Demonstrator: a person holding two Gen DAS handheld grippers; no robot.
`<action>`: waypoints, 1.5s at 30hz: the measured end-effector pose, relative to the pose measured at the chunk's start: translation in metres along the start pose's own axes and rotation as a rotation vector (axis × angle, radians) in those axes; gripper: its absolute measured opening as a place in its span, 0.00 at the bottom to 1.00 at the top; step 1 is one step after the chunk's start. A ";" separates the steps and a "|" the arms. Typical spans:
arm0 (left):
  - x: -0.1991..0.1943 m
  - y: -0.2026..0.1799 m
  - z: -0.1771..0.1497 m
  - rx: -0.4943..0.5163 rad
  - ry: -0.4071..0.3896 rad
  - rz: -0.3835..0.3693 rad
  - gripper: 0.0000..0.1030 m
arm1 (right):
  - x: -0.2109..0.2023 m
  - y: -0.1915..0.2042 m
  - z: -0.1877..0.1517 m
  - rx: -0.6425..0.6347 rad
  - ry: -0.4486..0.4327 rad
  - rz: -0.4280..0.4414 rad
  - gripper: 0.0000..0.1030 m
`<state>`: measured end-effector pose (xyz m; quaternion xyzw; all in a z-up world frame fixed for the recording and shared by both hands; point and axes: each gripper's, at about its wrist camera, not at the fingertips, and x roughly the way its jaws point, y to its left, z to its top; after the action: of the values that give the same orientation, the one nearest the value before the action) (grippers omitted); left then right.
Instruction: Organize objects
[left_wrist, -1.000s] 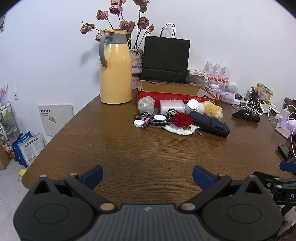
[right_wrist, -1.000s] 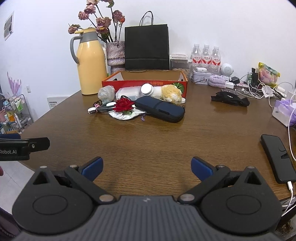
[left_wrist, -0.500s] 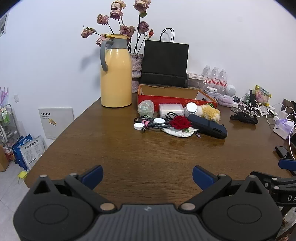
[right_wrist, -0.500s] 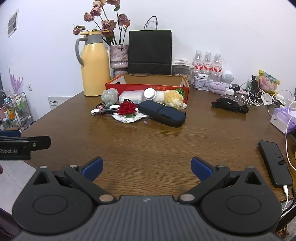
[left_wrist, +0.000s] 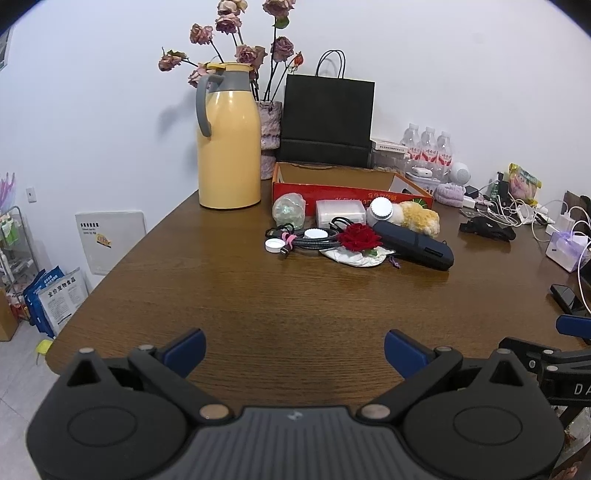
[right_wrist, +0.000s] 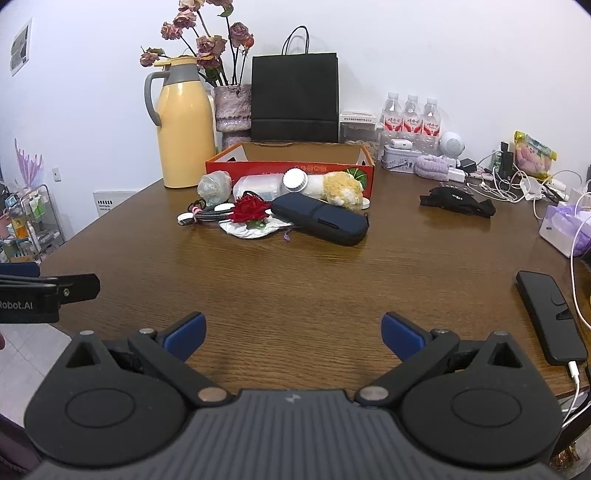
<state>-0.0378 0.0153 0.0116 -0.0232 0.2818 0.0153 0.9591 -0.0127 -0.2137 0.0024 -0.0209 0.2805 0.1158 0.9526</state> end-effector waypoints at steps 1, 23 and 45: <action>0.001 0.000 0.000 -0.001 0.003 0.001 1.00 | 0.001 0.000 0.000 0.001 0.001 0.000 1.00; 0.124 -0.003 0.043 0.009 0.142 0.012 1.00 | 0.098 -0.032 0.031 0.083 0.091 0.016 1.00; 0.319 0.002 0.167 0.055 0.063 -0.027 0.33 | 0.293 -0.076 0.146 0.016 0.086 -0.015 0.63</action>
<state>0.3205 0.0318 -0.0205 -0.0012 0.3119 -0.0061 0.9501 0.3214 -0.2111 -0.0342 -0.0203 0.3222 0.1051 0.9406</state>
